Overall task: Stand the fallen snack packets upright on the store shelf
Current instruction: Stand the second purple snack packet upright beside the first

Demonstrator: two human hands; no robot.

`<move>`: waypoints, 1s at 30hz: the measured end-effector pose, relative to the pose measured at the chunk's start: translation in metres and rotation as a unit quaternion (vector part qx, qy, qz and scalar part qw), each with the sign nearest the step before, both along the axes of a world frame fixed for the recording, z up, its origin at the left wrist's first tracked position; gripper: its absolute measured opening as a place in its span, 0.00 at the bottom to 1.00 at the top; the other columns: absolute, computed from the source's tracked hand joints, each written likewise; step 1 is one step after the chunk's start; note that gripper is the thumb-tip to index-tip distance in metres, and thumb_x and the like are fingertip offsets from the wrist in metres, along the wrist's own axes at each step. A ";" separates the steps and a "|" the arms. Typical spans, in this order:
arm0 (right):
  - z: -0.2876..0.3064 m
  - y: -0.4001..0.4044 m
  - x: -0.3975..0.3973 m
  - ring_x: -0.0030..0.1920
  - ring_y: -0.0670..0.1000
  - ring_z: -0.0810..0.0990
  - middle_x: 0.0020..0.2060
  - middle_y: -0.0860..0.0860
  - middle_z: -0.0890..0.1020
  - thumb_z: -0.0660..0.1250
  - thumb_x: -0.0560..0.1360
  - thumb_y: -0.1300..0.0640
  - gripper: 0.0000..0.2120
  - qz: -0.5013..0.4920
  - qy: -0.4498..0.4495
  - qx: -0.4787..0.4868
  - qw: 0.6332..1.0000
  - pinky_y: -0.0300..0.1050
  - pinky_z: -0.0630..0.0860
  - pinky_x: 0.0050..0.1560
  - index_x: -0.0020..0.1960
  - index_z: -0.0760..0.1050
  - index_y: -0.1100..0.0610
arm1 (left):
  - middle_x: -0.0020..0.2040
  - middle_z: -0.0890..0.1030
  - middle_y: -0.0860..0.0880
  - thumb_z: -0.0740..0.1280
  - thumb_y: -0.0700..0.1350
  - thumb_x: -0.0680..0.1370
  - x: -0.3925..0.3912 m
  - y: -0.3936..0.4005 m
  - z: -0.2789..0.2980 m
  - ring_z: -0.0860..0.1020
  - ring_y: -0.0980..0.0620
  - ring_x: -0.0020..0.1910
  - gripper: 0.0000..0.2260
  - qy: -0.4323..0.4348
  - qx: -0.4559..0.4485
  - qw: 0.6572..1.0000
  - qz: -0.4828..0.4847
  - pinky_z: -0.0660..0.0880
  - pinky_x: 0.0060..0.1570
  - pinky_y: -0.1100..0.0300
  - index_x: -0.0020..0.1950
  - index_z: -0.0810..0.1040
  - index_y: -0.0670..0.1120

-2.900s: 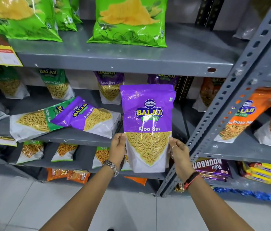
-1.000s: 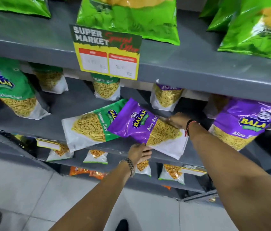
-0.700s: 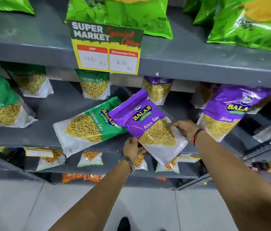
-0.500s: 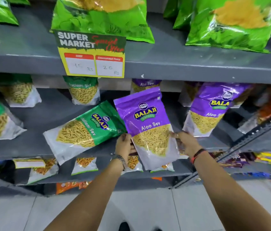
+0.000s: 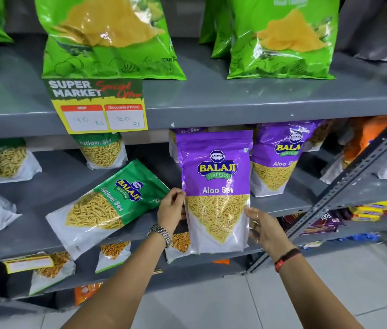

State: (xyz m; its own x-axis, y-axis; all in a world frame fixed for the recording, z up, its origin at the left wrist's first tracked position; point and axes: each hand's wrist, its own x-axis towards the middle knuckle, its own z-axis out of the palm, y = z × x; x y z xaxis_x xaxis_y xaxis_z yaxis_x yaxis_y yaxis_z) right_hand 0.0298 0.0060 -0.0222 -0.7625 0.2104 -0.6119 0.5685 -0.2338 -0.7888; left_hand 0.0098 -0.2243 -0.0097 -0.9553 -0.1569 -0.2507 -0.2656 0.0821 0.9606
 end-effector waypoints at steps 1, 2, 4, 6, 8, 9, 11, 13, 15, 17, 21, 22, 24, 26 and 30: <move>0.002 -0.001 -0.004 0.40 0.49 0.74 0.39 0.49 0.78 0.71 0.69 0.53 0.06 -0.004 0.009 0.003 1.000 0.41 0.69 0.35 0.46 0.80 0.52 | 0.42 0.78 0.38 0.60 0.47 0.76 -0.003 0.001 0.002 0.79 0.42 0.38 0.10 0.004 0.016 1.000 0.000 0.80 0.38 0.50 0.36 0.73 0.54; 0.005 -0.002 -0.007 0.38 0.49 0.73 0.35 0.49 0.77 0.71 0.70 0.54 0.03 -0.007 0.019 0.010 1.000 0.41 0.68 0.35 0.42 0.79 0.52 | 0.41 0.77 0.40 0.59 0.45 0.77 -0.008 0.002 0.002 0.78 0.44 0.37 0.10 0.010 0.028 1.000 0.000 0.79 0.36 0.55 0.36 0.72 0.53; 0.012 -0.005 -0.019 0.30 0.49 0.67 0.26 0.48 0.70 0.70 0.71 0.56 0.06 -0.008 0.049 0.031 0.998 0.40 0.66 0.31 0.35 0.75 0.52 | 0.41 0.75 0.41 0.58 0.43 0.78 -0.020 0.003 0.004 0.76 0.44 0.39 0.11 0.015 0.029 0.999 0.004 0.76 0.37 0.55 0.36 0.71 0.53; 0.017 -0.008 -0.035 0.27 0.48 0.67 0.24 0.48 0.70 0.69 0.72 0.59 0.09 -0.013 0.077 0.043 0.996 0.40 0.68 0.32 0.34 0.73 0.53 | 0.41 0.75 0.40 0.58 0.44 0.77 -0.034 0.003 0.007 0.74 0.43 0.40 0.12 0.018 0.020 1.000 0.011 0.75 0.38 0.54 0.35 0.71 0.53; 0.020 -0.011 -0.052 0.34 0.47 0.74 0.31 0.49 0.76 0.67 0.73 0.63 0.10 -0.018 0.113 0.038 0.993 0.43 0.74 0.39 0.35 0.72 0.54 | 0.40 0.74 0.41 0.58 0.43 0.78 -0.051 0.003 0.012 0.72 0.45 0.38 0.12 0.026 0.012 1.000 0.013 0.73 0.35 0.58 0.35 0.71 0.51; 0.020 -0.013 -0.061 0.37 0.46 0.76 0.33 0.50 0.77 0.65 0.74 0.66 0.12 -0.020 0.133 0.038 0.990 0.44 0.76 0.40 0.35 0.71 0.54 | 0.37 0.73 0.42 0.58 0.42 0.78 -0.060 0.003 0.014 0.72 0.47 0.36 0.12 0.031 0.010 0.999 0.015 0.72 0.33 0.60 0.35 0.71 0.51; 0.017 -0.015 -0.080 0.33 0.42 0.79 0.28 0.47 0.78 0.61 0.74 0.72 0.16 -0.029 0.157 0.052 0.986 0.40 0.78 0.34 0.34 0.70 0.54 | 0.32 0.73 0.46 0.59 0.43 0.76 -0.076 0.002 0.016 0.70 0.49 0.32 0.12 0.042 -0.002 0.999 0.021 0.71 0.30 0.62 0.33 0.73 0.52; 0.011 -0.014 -0.100 0.26 0.37 0.77 0.22 0.44 0.76 0.58 0.73 0.75 0.18 -0.045 0.172 0.055 0.982 0.36 0.77 0.32 0.34 0.68 0.55 | 0.35 0.76 0.41 0.59 0.47 0.72 -0.091 0.000 0.012 0.74 0.46 0.34 0.10 0.055 -0.030 0.998 0.019 0.76 0.37 0.55 0.32 0.75 0.56; 0.002 -0.014 -0.118 0.24 0.38 0.72 0.20 0.42 0.73 0.56 0.74 0.76 0.18 -0.058 0.190 0.060 0.978 0.36 0.75 0.36 0.34 0.66 0.55 | 0.45 0.80 0.34 0.59 0.50 0.70 -0.104 -0.004 0.003 0.79 0.38 0.42 0.08 0.058 -0.062 0.996 0.017 0.78 0.50 0.45 0.32 0.75 0.58; -0.001 -0.017 -0.127 0.26 0.39 0.70 0.21 0.43 0.73 0.60 0.73 0.73 0.17 -0.049 0.183 0.101 0.977 0.38 0.73 0.37 0.34 0.69 0.54 | 0.48 0.82 0.36 0.59 0.51 0.71 -0.111 -0.005 -0.001 0.80 0.38 0.49 0.07 0.050 -0.082 0.995 0.010 0.78 0.54 0.43 0.36 0.75 0.54; 0.005 -0.024 -0.125 0.20 0.35 0.71 0.28 0.49 0.71 0.64 0.72 0.71 0.15 -0.056 0.195 0.145 0.968 0.35 0.70 0.40 0.34 0.70 0.53 | 0.52 0.83 0.39 0.60 0.52 0.75 -0.117 -0.005 -0.005 0.80 0.40 0.53 0.12 0.046 -0.103 0.994 -0.010 0.77 0.56 0.45 0.49 0.78 0.46; 0.005 -0.025 -0.122 0.21 0.35 0.71 0.29 0.49 0.71 0.64 0.73 0.70 0.14 -0.060 0.195 0.153 0.967 0.33 0.69 0.39 0.35 0.70 0.54 | 0.53 0.83 0.39 0.61 0.50 0.76 -0.116 -0.006 -0.004 0.80 0.41 0.54 0.13 0.046 -0.114 0.992 -0.018 0.77 0.57 0.47 0.52 0.78 0.44; 0.000 -0.026 -0.112 0.26 0.38 0.72 0.30 0.49 0.71 0.65 0.73 0.67 0.12 -0.078 0.180 0.163 0.967 0.33 0.69 0.37 0.36 0.69 0.54 | 0.55 0.82 0.38 0.62 0.48 0.77 -0.113 -0.015 -0.005 0.80 0.43 0.54 0.13 0.045 -0.134 0.990 -0.025 0.75 0.58 0.52 0.56 0.78 0.41; -0.014 -0.032 -0.096 0.31 0.47 0.70 0.32 0.52 0.71 0.66 0.72 0.64 0.09 -0.106 0.131 0.151 0.974 0.44 0.70 0.41 0.37 0.68 0.55 | 0.54 0.83 0.39 0.63 0.44 0.76 -0.108 -0.035 -0.006 0.80 0.45 0.53 0.12 0.059 -0.154 0.986 -0.020 0.74 0.55 0.55 0.56 0.78 0.41; -0.039 -0.071 -0.062 0.43 0.55 0.73 0.38 0.55 0.74 0.63 0.72 0.68 0.08 -0.128 0.030 0.068 0.989 0.49 0.73 0.47 0.42 0.66 0.57 | 0.54 0.84 0.40 0.63 0.39 0.76 -0.099 -0.101 -0.003 0.81 0.44 0.54 0.10 0.080 -0.214 0.973 -0.008 0.73 0.52 0.60 0.55 0.79 0.42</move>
State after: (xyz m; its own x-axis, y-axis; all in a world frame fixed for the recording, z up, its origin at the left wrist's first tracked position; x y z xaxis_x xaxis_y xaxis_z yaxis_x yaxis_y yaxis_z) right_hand -0.0322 -0.0648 -0.0613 -0.7082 0.4782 -0.5195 0.4551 -0.2533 -0.8536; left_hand -0.0890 -0.3255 -0.0124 -0.9799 -0.1993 -0.0122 -0.1099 0.4874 0.8662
